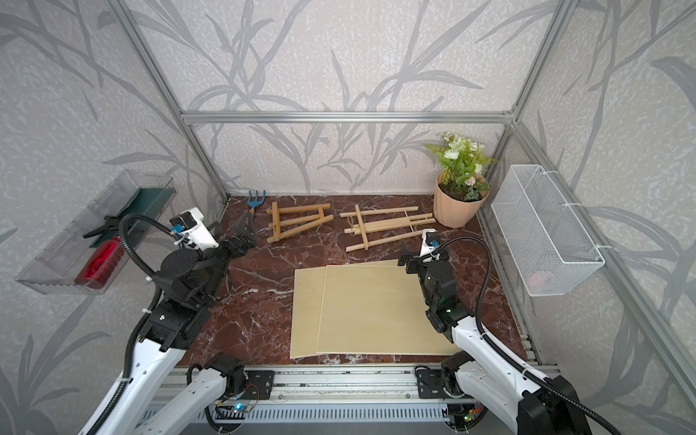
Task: Disassemble the easel
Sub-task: Reset both arms
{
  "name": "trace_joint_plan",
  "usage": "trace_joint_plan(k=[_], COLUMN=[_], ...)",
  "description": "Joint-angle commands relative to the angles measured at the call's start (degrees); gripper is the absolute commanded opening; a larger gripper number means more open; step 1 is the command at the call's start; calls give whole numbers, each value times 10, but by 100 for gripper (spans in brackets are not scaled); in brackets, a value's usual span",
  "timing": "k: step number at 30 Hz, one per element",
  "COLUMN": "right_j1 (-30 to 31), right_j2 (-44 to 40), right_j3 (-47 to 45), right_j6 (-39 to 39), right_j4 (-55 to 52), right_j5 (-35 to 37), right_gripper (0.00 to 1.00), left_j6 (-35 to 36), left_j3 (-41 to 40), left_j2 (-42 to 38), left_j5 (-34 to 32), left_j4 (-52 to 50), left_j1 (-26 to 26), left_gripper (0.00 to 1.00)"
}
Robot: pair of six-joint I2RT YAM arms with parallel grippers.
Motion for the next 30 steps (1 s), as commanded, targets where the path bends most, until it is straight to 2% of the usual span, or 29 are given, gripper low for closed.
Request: trace_joint_plan(k=[1,4,6,8,11,13,16,21,24,26,29,30], right_j1=[-53,-133,-163,-172,-172,-172,-173,-173,-173,-173,-182,-181], right_j2=[-30,-19,21,68,135,168,184,247,276,284,337,341], right_j3=[-34,-52,-55,-52,-51,-39,-22,-22,-13,-17,-46,-45], right_j6=[18,74,81,69,34,22,-7,-60,-66,-53,-48,-56], right_j4=[55,48,64,89,143,142,106,170,176,188,307,308], right_j5=[81,13,-6,-7,-2,12,-13,-61,-84,-75,-100,-118], right_gripper=[99,99,99,99,99,99,99,99,99,99,99,99], left_j6=[76,136,156,191,192,189,134,122,110,95,83,85], left_j3=[-65,-173,-213,-216,-201,-199,-176,-159,-163,-165,-168,-166], left_j2=[16,42,65,85,125,149,191,277,306,326,360,366], left_j5=[-51,-75,-96,-102,-131,-117,-64,-42,-36,-27,-12,-6], left_j4=[166,390,464,437,377,366,292,259,256,254,271,276], left_j1=[3,3,6,12,33,56,91,125,152,172,190,195], left_gripper=[99,99,99,99,99,99,99,99,99,99,99,99])
